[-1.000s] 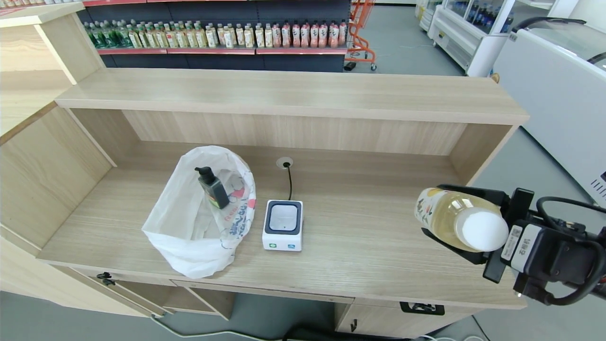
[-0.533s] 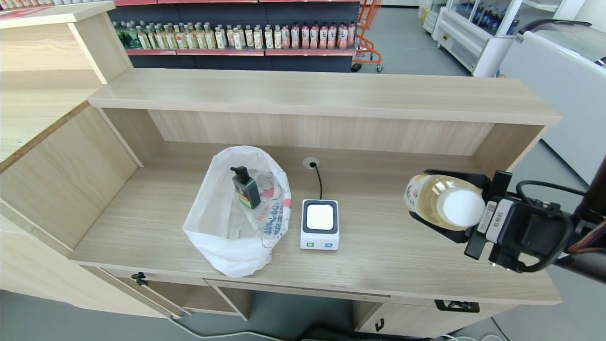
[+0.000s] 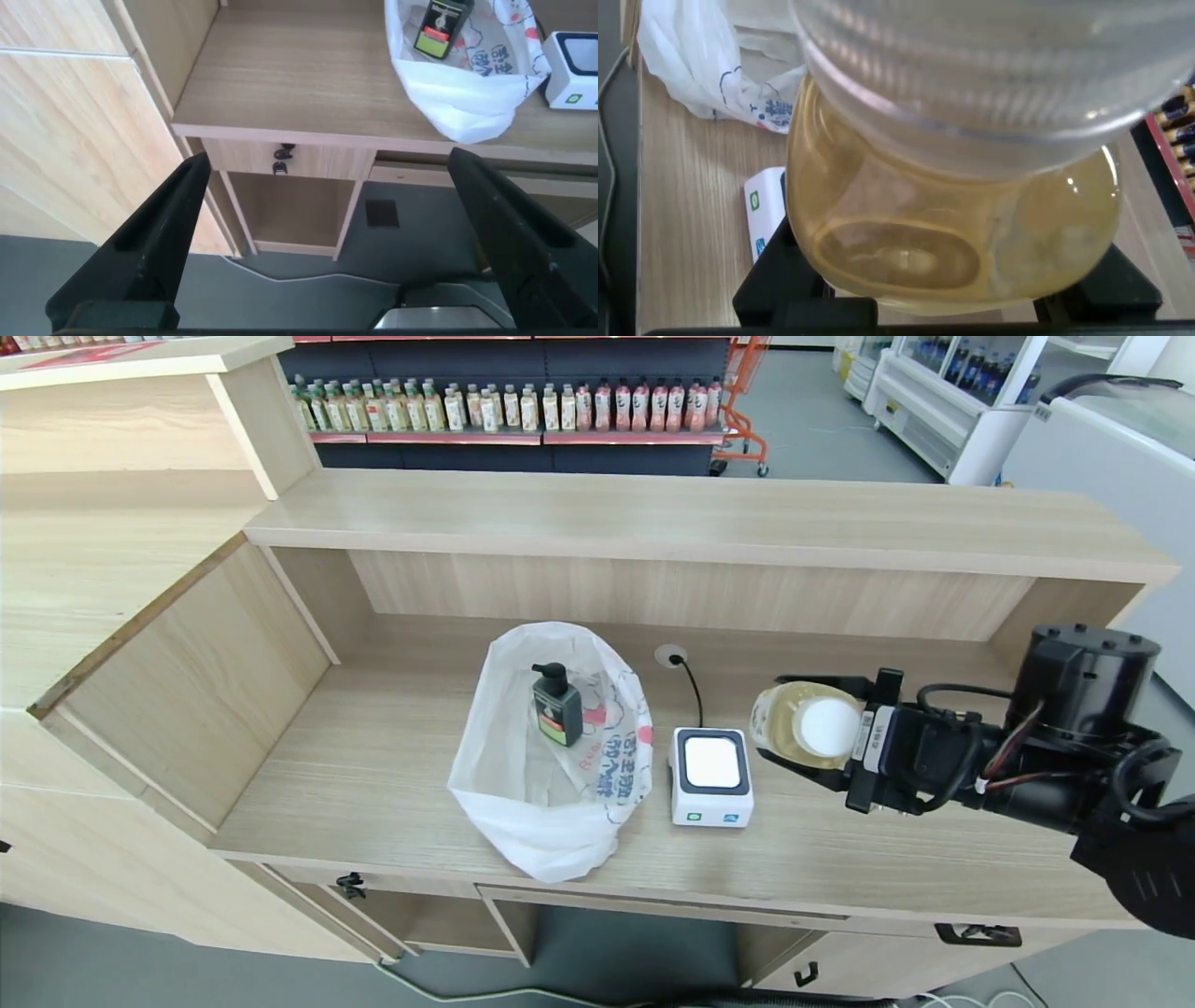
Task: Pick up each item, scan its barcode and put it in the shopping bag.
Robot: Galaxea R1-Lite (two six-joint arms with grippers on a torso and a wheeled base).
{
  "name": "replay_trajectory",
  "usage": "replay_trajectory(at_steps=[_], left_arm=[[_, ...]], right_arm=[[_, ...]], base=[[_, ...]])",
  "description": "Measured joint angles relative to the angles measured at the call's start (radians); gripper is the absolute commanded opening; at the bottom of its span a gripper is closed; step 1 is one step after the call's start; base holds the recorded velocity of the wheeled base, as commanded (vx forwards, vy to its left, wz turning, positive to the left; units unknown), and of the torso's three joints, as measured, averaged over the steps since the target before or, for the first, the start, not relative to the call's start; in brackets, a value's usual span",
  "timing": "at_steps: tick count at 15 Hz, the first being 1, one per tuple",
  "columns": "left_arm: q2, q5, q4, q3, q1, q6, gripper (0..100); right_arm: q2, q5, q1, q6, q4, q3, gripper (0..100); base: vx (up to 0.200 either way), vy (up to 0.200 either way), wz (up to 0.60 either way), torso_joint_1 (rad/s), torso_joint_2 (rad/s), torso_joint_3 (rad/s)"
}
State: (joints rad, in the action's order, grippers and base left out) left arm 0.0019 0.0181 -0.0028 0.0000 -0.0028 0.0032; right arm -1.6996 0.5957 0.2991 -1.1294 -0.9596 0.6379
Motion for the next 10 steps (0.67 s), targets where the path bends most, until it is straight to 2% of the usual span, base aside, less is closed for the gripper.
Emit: replay_trajectory(at_steps=[10], left_arm=[[0.0,-0.001,0.0,0.0,-0.001,0.001,100]], right_arm=[[-0.093,0.185,-0.193,-0.065,0.0,0.029,0]], base=[[0.0,0.0,0.0,0.0,0.0,0.0]])
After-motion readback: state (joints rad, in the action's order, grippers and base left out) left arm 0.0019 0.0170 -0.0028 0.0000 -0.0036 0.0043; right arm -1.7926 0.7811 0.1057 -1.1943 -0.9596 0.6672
